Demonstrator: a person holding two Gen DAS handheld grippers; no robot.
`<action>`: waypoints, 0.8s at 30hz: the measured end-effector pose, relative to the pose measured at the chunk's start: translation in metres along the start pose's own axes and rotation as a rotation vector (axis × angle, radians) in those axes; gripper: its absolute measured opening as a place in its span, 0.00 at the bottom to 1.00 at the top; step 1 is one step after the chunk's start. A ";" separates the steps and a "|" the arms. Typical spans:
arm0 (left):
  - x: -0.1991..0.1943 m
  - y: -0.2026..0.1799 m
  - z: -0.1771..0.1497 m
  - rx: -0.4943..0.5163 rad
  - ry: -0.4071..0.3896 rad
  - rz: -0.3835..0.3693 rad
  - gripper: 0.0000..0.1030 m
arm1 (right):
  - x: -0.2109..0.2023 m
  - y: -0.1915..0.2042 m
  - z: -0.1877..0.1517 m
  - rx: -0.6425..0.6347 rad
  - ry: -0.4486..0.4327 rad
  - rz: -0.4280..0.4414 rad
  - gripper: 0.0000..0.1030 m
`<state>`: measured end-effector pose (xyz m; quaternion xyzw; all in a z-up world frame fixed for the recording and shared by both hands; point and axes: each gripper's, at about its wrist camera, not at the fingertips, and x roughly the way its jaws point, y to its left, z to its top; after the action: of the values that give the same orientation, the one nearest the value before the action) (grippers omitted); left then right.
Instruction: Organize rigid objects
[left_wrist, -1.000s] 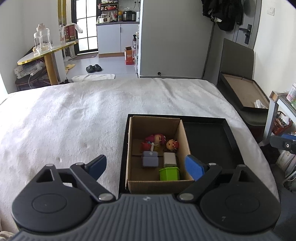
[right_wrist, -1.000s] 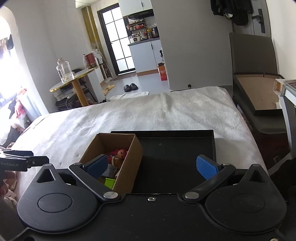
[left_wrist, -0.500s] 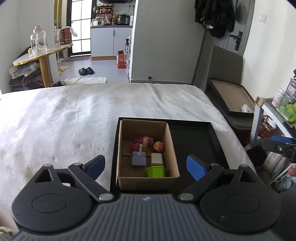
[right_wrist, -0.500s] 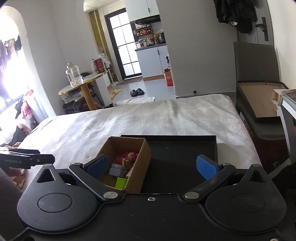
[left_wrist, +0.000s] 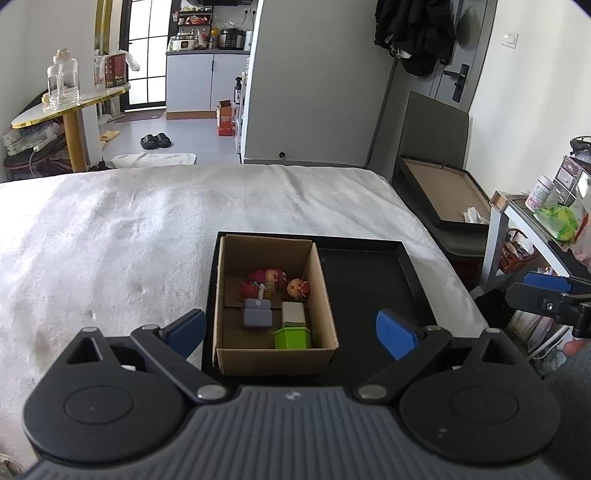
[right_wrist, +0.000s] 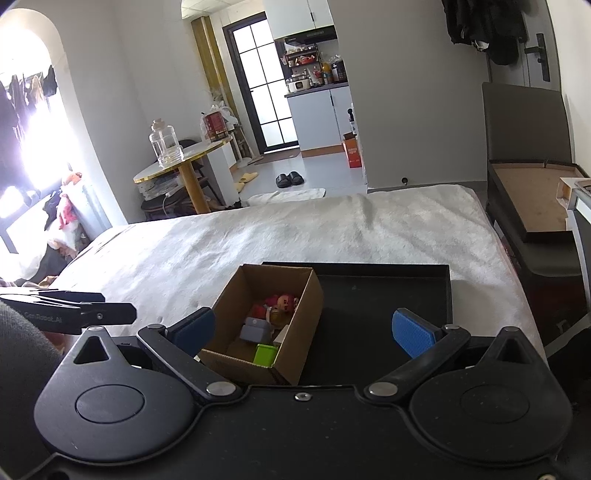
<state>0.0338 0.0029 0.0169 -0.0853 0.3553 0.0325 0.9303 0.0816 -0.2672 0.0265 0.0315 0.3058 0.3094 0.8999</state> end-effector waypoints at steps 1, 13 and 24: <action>0.001 -0.001 -0.001 0.002 0.005 -0.001 0.95 | 0.000 0.000 0.000 0.000 0.003 0.004 1.00; 0.011 0.000 -0.011 0.003 0.042 -0.016 0.95 | 0.006 0.008 -0.012 -0.016 0.064 0.045 1.00; 0.012 -0.010 -0.024 0.018 0.058 -0.060 0.95 | 0.004 0.008 -0.019 0.004 0.098 0.050 1.00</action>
<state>0.0279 -0.0118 -0.0073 -0.0883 0.3796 -0.0013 0.9209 0.0687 -0.2615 0.0106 0.0255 0.3491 0.3325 0.8757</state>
